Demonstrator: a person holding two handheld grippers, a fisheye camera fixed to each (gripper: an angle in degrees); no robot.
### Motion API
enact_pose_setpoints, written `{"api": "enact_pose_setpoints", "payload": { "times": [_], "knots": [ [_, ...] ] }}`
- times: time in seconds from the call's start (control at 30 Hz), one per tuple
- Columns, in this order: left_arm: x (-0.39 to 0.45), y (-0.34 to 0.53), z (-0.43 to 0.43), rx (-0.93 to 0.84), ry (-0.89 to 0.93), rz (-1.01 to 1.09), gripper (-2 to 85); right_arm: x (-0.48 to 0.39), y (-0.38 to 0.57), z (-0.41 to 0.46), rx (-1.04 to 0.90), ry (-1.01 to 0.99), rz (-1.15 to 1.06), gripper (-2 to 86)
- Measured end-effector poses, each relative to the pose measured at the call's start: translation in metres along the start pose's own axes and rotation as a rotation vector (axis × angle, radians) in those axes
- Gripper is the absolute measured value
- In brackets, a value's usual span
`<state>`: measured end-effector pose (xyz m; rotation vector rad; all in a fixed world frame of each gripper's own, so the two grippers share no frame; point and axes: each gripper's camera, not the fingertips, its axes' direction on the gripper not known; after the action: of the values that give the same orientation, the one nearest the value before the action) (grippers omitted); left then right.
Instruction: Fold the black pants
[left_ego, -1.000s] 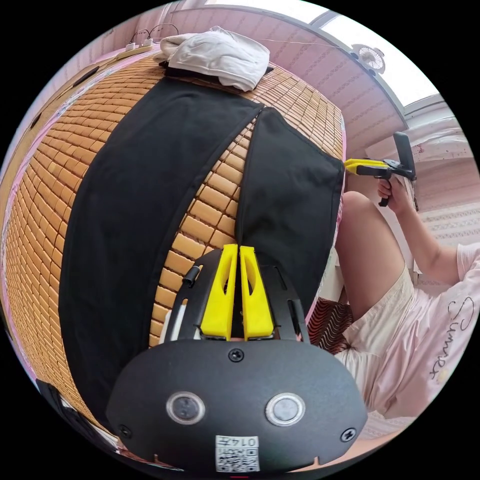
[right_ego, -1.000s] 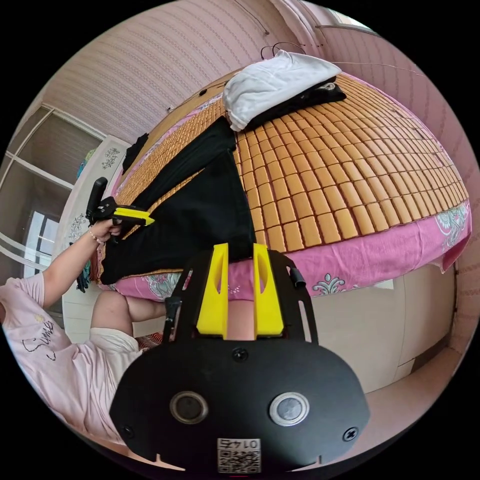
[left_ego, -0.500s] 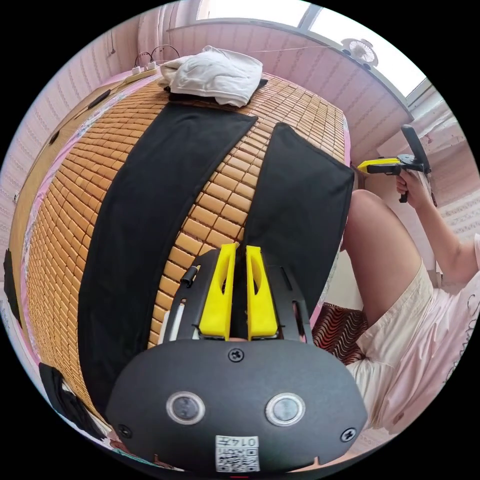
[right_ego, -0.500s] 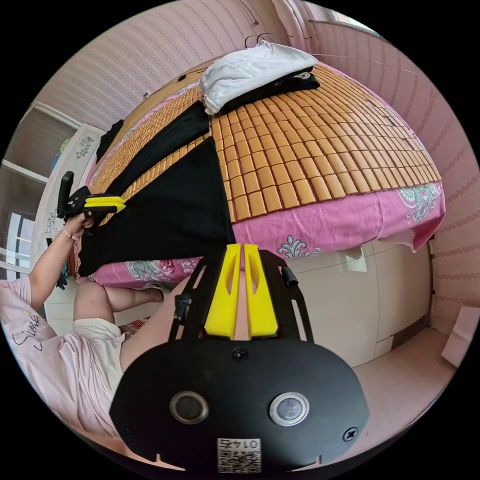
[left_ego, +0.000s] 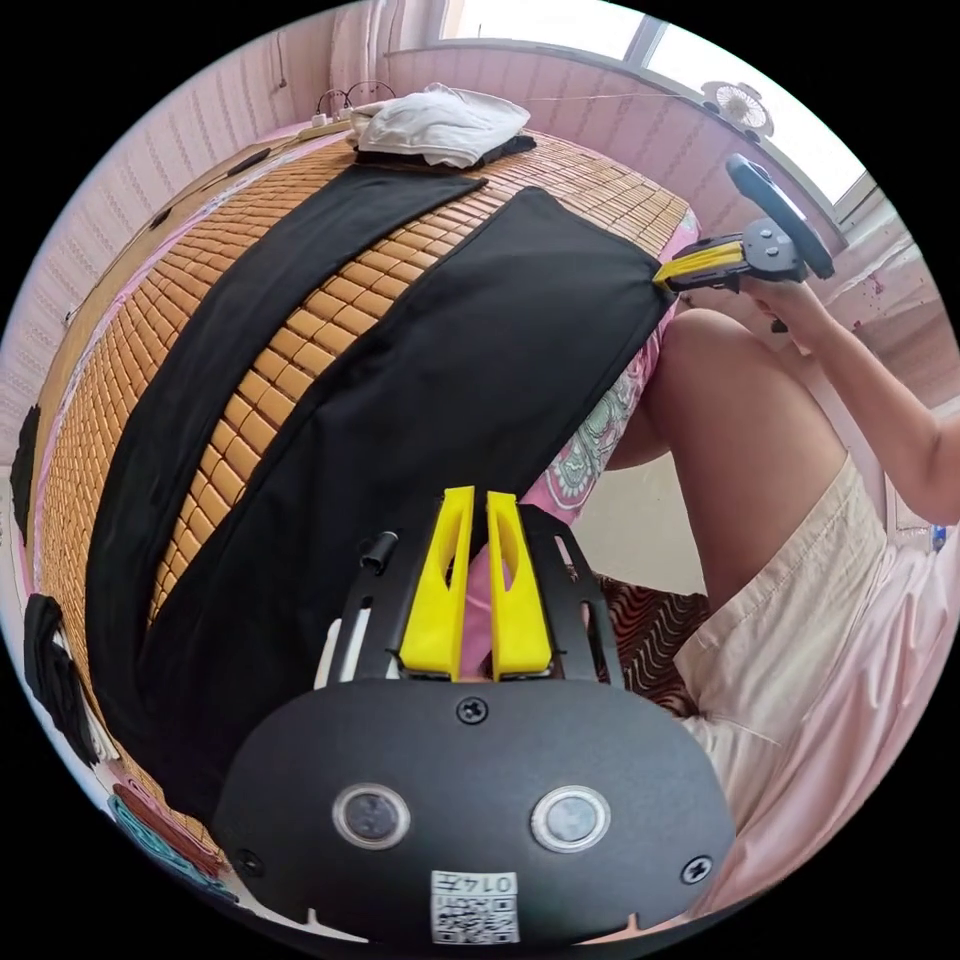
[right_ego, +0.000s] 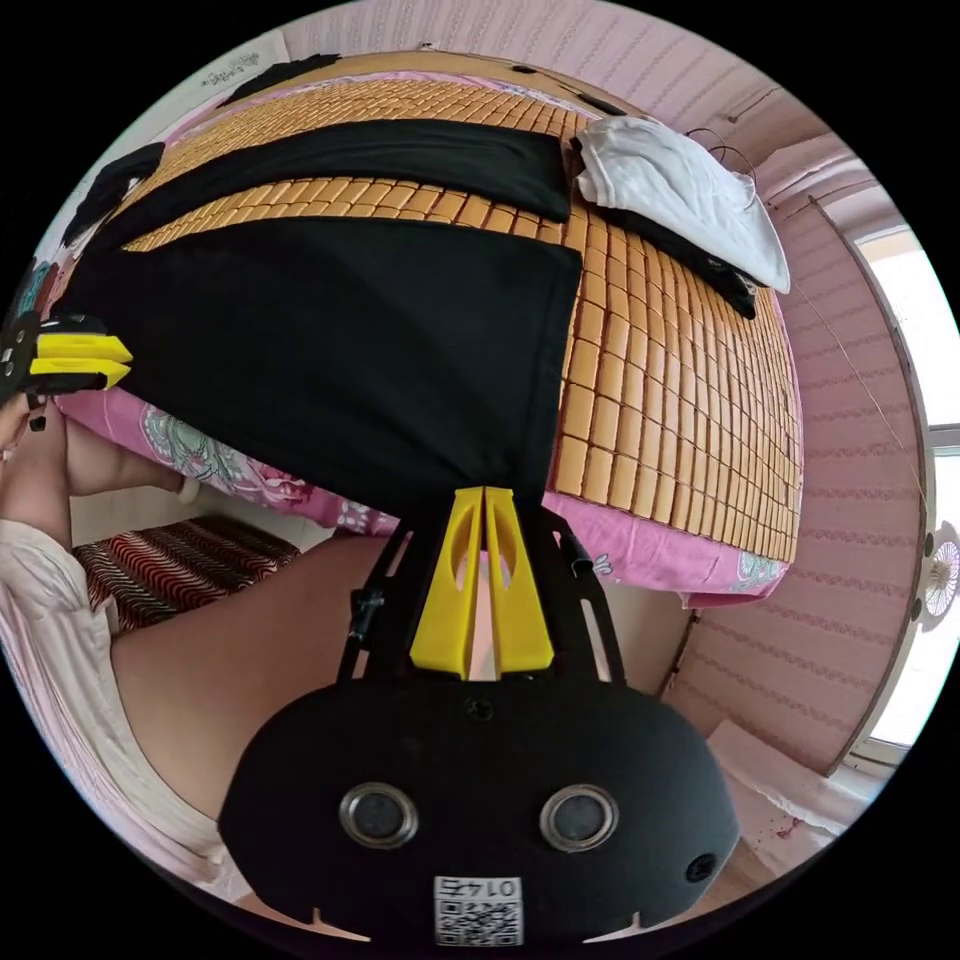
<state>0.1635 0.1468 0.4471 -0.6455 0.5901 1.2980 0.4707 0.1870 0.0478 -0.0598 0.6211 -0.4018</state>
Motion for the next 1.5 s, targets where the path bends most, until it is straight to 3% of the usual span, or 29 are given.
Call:
{"api": "enact_pose_setpoints", "payload": {
  "times": [0.2, 0.3, 0.5, 0.57, 0.6, 0.67, 0.77, 1.03, 1.2, 1.37, 1.5],
  "knots": [
    [0.001, 0.038, -0.013, 0.035, 0.015, -0.067, 0.8, -0.020, -0.019, -0.017, -0.050, -0.075, 0.084, -0.4],
    [-0.013, 0.071, -0.037, 0.108, -0.052, -0.134, 0.4, -0.031, -0.039, -0.046, 0.081, -0.027, 0.103, -0.4],
    [-0.093, 0.167, -0.068, 0.104, -0.312, -0.481, -0.8, -0.057, -0.117, -0.047, 0.256, -0.076, 0.152, -0.4],
    [-0.125, 0.213, -0.066, 0.080, -0.348, -0.640, -0.9, -0.063, -0.133, -0.033, 0.223, -0.065, 0.196, -0.4],
    [-0.132, 0.224, -0.064, 0.068, -0.347, -0.675, -0.9, -0.066, -0.140, -0.022, 0.168, -0.037, 0.225, -0.4],
    [-0.147, 0.262, -0.053, 0.031, -0.308, -0.744, -1.0, -0.072, -0.137, -0.023, 0.237, -0.064, 0.250, -0.4],
    [-0.151, 0.300, -0.060, 0.107, -0.265, -0.785, -1.0, -0.083, -0.145, -0.026, 0.193, 0.007, 0.309, -0.5],
    [-0.158, 0.384, -0.079, 0.227, -0.210, -0.864, -1.0, -0.127, -0.171, -0.047, 0.184, -0.056, 0.356, -0.6],
    [-0.156, 0.478, -0.132, 0.467, -0.258, -0.981, -0.9, -0.186, -0.175, -0.093, 0.283, -0.094, 0.227, -0.5],
    [-0.165, 0.624, -0.166, 0.692, -0.413, -1.351, -0.7, -0.276, -0.211, -0.127, 0.302, -0.198, 0.009, -0.5],
    [-0.178, 0.709, -0.165, 0.812, -0.374, -1.560, 0.0, -0.387, -0.283, -0.160, 0.314, -0.249, -0.274, -0.7]
  ]
}}
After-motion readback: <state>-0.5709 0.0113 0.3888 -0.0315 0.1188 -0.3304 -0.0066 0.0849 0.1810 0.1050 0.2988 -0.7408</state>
